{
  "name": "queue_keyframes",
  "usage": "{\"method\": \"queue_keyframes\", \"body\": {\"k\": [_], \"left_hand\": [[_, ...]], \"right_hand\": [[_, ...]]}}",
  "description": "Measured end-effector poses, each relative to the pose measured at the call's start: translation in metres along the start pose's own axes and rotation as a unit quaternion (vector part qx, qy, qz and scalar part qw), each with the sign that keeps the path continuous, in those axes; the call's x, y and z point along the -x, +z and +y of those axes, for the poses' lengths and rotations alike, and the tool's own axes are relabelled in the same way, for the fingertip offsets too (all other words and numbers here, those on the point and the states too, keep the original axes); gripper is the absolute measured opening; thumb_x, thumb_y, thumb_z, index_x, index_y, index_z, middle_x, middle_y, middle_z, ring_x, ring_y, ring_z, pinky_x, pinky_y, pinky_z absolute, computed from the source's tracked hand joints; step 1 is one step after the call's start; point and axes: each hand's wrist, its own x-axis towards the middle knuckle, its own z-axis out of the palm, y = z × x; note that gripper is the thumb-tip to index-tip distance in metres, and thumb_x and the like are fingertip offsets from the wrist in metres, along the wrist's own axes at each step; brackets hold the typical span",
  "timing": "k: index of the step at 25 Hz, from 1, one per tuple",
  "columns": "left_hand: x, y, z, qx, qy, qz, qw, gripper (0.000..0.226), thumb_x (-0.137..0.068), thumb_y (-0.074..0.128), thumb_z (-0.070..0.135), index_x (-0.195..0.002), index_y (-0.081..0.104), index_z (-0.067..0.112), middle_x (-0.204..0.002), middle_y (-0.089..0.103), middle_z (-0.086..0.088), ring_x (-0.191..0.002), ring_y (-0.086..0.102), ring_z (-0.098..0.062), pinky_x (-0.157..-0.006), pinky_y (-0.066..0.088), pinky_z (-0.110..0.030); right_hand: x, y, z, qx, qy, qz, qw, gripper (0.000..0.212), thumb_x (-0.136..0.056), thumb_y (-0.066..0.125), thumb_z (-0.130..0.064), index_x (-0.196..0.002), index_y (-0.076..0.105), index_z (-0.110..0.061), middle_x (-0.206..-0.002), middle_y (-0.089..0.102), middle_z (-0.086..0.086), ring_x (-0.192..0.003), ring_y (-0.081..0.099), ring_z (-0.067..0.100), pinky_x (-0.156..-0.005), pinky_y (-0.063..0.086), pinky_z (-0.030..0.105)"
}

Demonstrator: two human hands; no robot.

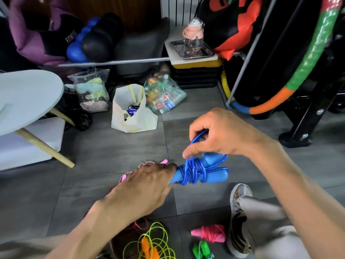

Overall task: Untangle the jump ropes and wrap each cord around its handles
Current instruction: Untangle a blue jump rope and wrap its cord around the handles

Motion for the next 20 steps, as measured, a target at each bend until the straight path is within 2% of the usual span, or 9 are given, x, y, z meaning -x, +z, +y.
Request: {"method": "queue_keyframes", "body": {"k": [4, 6, 7, 9, 11, 14, 17, 18, 20], "left_hand": [[0.009, -0.024, 0.009, 0.104, 0.043, 0.005, 0.994, 0.025, -0.090, 0.039, 0.063, -0.088, 0.035, 0.038, -0.079, 0.052, 0.012, -0.074, 0.051, -0.009, -0.068, 0.051, -0.037], [0.012, -0.036, 0.018, 0.177, 0.053, 0.023, 0.983, 0.026, -0.092, 0.052, 0.052, -0.078, 0.036, 0.038, -0.071, 0.052, 0.012, -0.065, 0.047, -0.002, -0.061, 0.042, -0.019], [0.012, -0.043, 0.021, 0.227, 0.048, 0.035, 0.972, 0.027, -0.092, 0.058, 0.043, -0.074, 0.039, 0.038, -0.068, 0.054, 0.014, -0.061, 0.047, 0.000, -0.056, 0.037, -0.013], [0.009, -0.052, 0.018, 0.311, 0.020, 0.080, 0.947, 0.029, -0.092, 0.063, 0.029, -0.069, 0.046, 0.033, -0.060, 0.051, 0.017, -0.053, 0.043, 0.000, -0.050, 0.032, -0.011], [0.004, -0.056, 0.008, 0.348, -0.022, 0.137, 0.927, 0.035, -0.093, 0.063, 0.023, -0.065, 0.043, 0.023, -0.054, 0.040, 0.015, -0.050, 0.034, -0.002, -0.048, 0.028, -0.014], [-0.004, -0.055, -0.008, 0.345, -0.095, 0.194, 0.913, 0.040, -0.094, 0.061, 0.020, -0.063, 0.036, 0.018, -0.053, 0.033, 0.012, -0.049, 0.027, -0.003, -0.046, 0.025, -0.019], [-0.006, -0.050, -0.009, 0.277, -0.135, 0.210, 0.928, 0.033, -0.094, 0.058, 0.026, -0.068, 0.040, 0.017, -0.052, 0.041, 0.009, -0.047, 0.041, -0.008, -0.047, 0.029, -0.023], [-0.007, -0.045, -0.008, 0.218, -0.148, 0.211, 0.941, 0.026, -0.093, 0.058, 0.028, -0.074, 0.044, 0.018, -0.057, 0.049, 0.005, -0.053, 0.050, -0.018, -0.050, 0.033, -0.028], [-0.007, -0.034, -0.004, 0.034, -0.158, 0.216, 0.963, 0.022, -0.085, 0.068, 0.021, -0.082, 0.047, 0.013, -0.063, 0.059, -0.007, -0.056, 0.059, -0.036, -0.047, 0.033, -0.032]], "right_hand": [[-0.009, -0.001, 0.014, -0.268, 0.018, -0.120, 0.956, 0.032, -0.073, 0.080, -0.040, -0.066, 0.067, -0.012, -0.050, 0.046, -0.008, -0.051, 0.036, 0.007, -0.049, 0.027, 0.021], [-0.010, 0.005, 0.014, -0.405, 0.023, -0.156, 0.901, 0.008, -0.080, 0.076, -0.014, -0.078, 0.069, -0.011, -0.056, 0.058, -0.010, -0.050, 0.047, 0.002, -0.048, 0.034, 0.014], [-0.011, 0.010, 0.011, -0.473, 0.043, -0.141, 0.868, 0.008, -0.080, 0.072, -0.006, -0.076, 0.069, -0.012, -0.058, 0.062, -0.009, -0.050, 0.054, 0.000, -0.049, 0.040, 0.013], [-0.015, 0.023, 0.006, -0.546, 0.115, -0.034, 0.829, 0.022, -0.077, 0.076, -0.011, -0.059, 0.066, -0.019, -0.055, 0.061, -0.006, -0.048, 0.055, 0.000, -0.047, 0.042, 0.013], [-0.019, 0.036, -0.003, -0.522, 0.121, 0.025, 0.844, 0.024, -0.079, 0.075, -0.017, -0.060, 0.063, -0.020, -0.055, 0.054, -0.004, -0.049, 0.046, 0.005, -0.044, 0.031, 0.016], [-0.023, 0.050, -0.020, -0.527, 0.113, -0.003, 0.842, 0.018, -0.096, 0.049, -0.001, -0.082, 0.059, -0.006, -0.059, 0.051, -0.002, -0.046, 0.030, 0.007, -0.044, 0.017, 0.020], [-0.017, 0.062, -0.033, -0.491, 0.143, 0.002, 0.859, 0.015, -0.091, 0.044, 0.003, -0.096, 0.058, 0.008, -0.067, 0.048, 0.005, -0.048, 0.032, 0.007, -0.046, 0.020, 0.021], [-0.015, 0.065, -0.037, -0.481, 0.153, 0.008, 0.863, 0.015, -0.089, 0.048, 0.001, -0.096, 0.062, 0.003, -0.068, 0.049, 0.002, -0.047, 0.034, 0.005, -0.047, 0.023, 0.020], [-0.015, 0.069, -0.043, -0.525, 0.182, 0.001, 0.832, 0.003, -0.086, 0.063, -0.014, -0.088, 0.066, -0.013, -0.067, 0.052, -0.006, -0.045, 0.036, 0.002, -0.046, 0.025, 0.019]]}}
